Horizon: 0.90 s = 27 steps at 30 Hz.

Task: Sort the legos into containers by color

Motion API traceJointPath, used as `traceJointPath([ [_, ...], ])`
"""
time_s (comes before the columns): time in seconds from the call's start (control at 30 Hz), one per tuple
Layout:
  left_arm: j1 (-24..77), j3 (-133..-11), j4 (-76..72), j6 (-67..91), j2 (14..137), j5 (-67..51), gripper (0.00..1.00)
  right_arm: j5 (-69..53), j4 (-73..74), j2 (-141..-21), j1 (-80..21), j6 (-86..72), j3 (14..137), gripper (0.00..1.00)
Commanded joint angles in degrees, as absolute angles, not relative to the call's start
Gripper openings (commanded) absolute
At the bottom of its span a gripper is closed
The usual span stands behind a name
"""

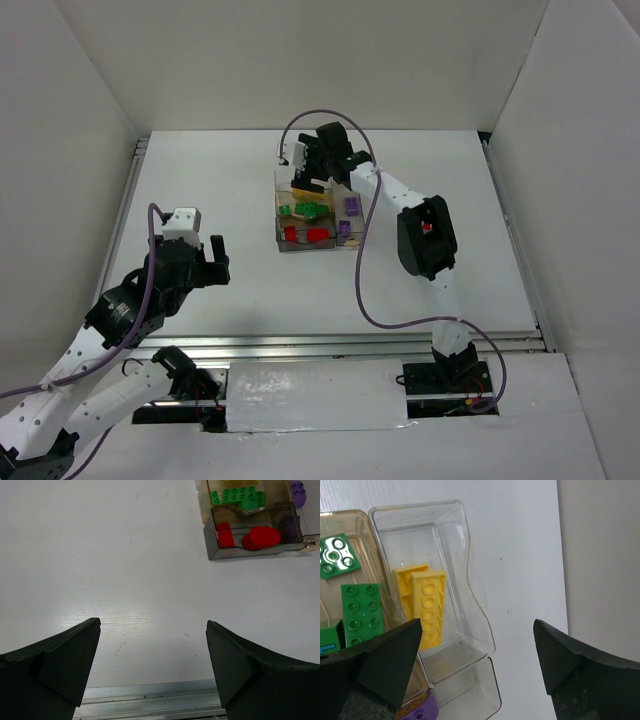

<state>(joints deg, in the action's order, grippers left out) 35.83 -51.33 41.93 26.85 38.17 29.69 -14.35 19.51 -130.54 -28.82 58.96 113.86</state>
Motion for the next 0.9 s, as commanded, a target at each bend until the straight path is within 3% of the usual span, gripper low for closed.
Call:
traceJointPath([
  [0.0, 35.5, -51.3, 39.6, 25.4, 37.9, 29.7, 1.00, -15.8, 13.3, -125.2, -28.4, 54.0, 113.9, 1.00],
  [0.07, 35.4, -51.3, 39.6, 25.4, 37.9, 29.5, 0.99, -13.4, 6.4, -123.2, -27.9, 42.0, 113.1, 1.00],
  [0.1, 35.4, -51.3, 39.6, 25.4, 37.9, 29.6, 0.99, -3.2, 2.3, -121.0, -27.4, 27.5, 111.0, 1.00],
  [0.17, 35.4, -51.3, 39.7, 25.4, 37.8, 29.6, 0.99, 13.6, -6.0, -118.1, -27.3, 15.4, 108.1, 1.00],
  [0.2, 35.3, -51.3, 39.6, 25.3, 37.8, 29.5, 0.99, 26.3, -6.2, -115.0, -27.2, 8.9, 105.5, 1.00],
  [0.27, 35.3, -51.3, 39.5, 25.2, 37.5, 29.1, 1.00, 36.4, 7.6, -110.1, -26.4, -2.5, 104.2, 1.00],
  [0.3, 35.3, -51.3, 39.4, 25.1, 37.5, 28.8, 1.00, 36.5, 7.7, -108.7, -25.8, -8.6, 104.9, 1.00],
  [0.33, 35.3, -51.3, 39.3, 25.0, 37.5, 28.7, 1.00, 37.4, 21.4, -107.3, -23.1, -14.6, 105.4, 1.00],
  [0.4, 35.2, -51.2, 39.2, 25.0, 37.5, 28.3, 0.99, 30.3, 30.6, -101.9, -18.6, -27.5, 100.3, 1.00],
  [0.47, 35.3, -51.2, 39.0, 24.7, 37.8, 28.0, 0.99, 17.5, 31.1, -95.5, -12.6, -27.4, 92.6, 1.00],
  [0.6, 35.1, -51.2, 38.7, 24.3, 37.9, 26.5, 0.99, 16.4, 30.2, -89.7, -7.7, -23.0, 76.8, 1.00],
  [0.67, 35.1, -51.2, 38.6, 24.2, 37.9, 26.0, 0.99, 11.9, 30.9, -89.5, -5.9, -21.3, 74.1, 1.00],
  [0.8, 35.0, -51.2, 38.4, 24.0, 38.0, 25.7, 0.99, 17.2, 32.7, -91.9, -4.8, -21.4, 71.4, 1.00],
  [0.87, 35.0, -51.2, 38.6, 24.2, 38.2, 25.8, 0.99, 13.6, 32.1, -92.6, -4.6, -20.5, 70.6, 1.00],
])
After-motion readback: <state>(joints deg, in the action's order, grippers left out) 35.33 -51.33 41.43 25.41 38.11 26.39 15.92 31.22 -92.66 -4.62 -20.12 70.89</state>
